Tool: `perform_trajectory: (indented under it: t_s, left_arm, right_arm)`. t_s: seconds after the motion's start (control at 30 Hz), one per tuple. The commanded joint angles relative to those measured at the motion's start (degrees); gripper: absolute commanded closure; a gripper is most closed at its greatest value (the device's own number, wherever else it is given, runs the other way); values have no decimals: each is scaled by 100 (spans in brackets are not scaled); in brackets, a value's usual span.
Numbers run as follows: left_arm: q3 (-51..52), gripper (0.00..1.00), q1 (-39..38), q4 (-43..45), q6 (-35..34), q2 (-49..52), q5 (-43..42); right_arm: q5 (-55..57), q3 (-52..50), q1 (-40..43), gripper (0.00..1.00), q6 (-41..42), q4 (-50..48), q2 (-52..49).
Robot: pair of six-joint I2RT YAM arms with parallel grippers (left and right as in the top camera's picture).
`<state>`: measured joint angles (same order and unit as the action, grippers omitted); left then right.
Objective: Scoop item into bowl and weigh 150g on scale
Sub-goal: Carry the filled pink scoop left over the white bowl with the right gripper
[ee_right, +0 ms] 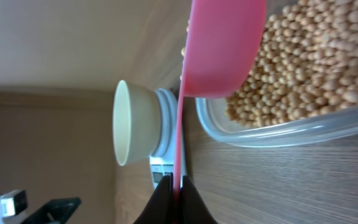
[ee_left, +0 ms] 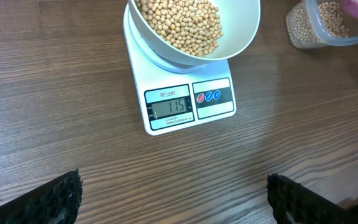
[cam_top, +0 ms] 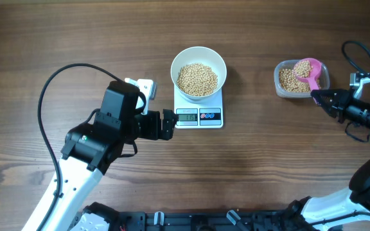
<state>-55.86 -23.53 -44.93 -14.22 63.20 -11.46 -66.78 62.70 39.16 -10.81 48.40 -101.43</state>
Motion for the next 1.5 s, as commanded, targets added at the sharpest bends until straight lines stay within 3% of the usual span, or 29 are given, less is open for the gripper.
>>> perform_trajectory:
  t_s: [0.0, 0.43, 0.83, 1.13, 1.47]
  left_arm:
    - [-17, 0, -26, 15, 50, -20, -66]
    - [-17, 0, -26, 15, 50, -20, -66]
    - [-17, 0, -26, 15, 50, -20, -66]
    - [-17, 0, -26, 15, 50, -20, -66]
    - [-17, 0, -26, 15, 50, -20, -63]
  right_arm:
    - [-763, -52, 9, 96, -452, 142, -87]
    - [-1502, -52, -160, 96, -479, 579, -85]
    - [-1996, 2, -1425, 96, -304, 706, -79]
    - [-1746, 321, -2621, 96, 1045, 4, -57]
    - [-170, 385, -3639, 96, 2763, -1652, 586]
